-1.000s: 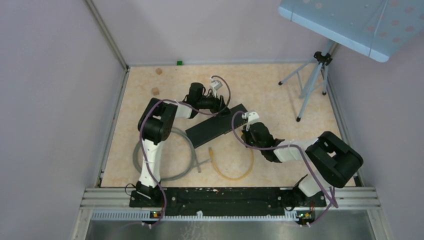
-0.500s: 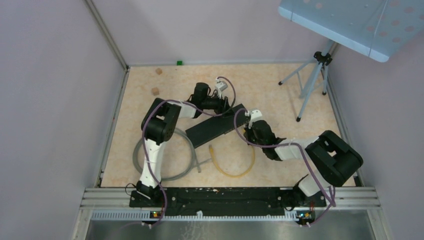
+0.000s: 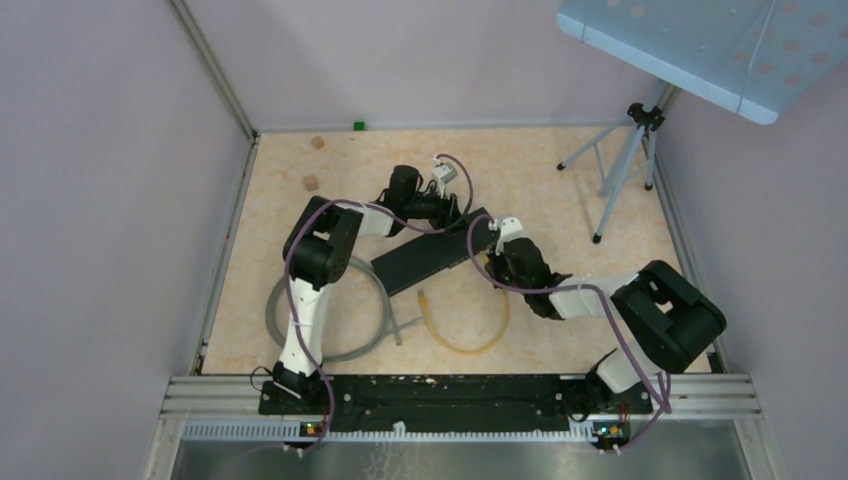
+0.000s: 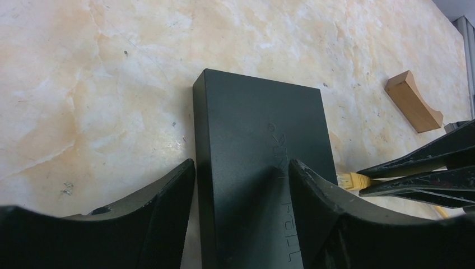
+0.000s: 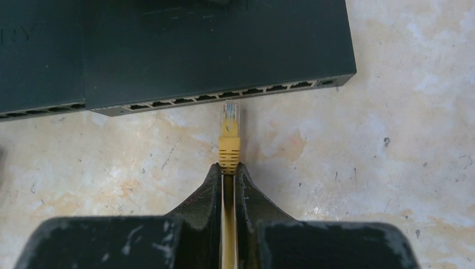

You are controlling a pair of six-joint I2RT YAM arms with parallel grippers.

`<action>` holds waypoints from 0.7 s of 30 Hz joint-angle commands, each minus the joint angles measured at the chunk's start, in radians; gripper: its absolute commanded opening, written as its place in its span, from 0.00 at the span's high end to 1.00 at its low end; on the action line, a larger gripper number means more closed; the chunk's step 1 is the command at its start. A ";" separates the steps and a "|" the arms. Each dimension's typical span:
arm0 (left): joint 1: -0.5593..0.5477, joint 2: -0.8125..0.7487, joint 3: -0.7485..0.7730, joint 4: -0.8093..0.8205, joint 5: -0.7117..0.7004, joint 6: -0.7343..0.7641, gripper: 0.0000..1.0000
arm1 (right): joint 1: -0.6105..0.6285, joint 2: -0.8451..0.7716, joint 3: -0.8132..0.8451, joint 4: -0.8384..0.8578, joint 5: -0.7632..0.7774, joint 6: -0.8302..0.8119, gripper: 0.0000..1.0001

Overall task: Insert the plug into the switch port
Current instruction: Insert the connector into the switch port.

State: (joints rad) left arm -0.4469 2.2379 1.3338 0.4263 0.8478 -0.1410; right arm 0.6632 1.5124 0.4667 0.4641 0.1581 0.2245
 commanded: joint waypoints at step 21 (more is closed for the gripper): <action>-0.018 0.062 0.042 -0.144 0.013 0.080 0.38 | -0.020 0.051 0.115 0.026 0.001 -0.027 1.00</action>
State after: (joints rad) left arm -0.4515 2.2517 1.3727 0.3786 0.8474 -0.0757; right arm 0.6563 1.5593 0.5270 0.4416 0.1520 0.2085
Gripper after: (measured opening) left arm 0.629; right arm 0.031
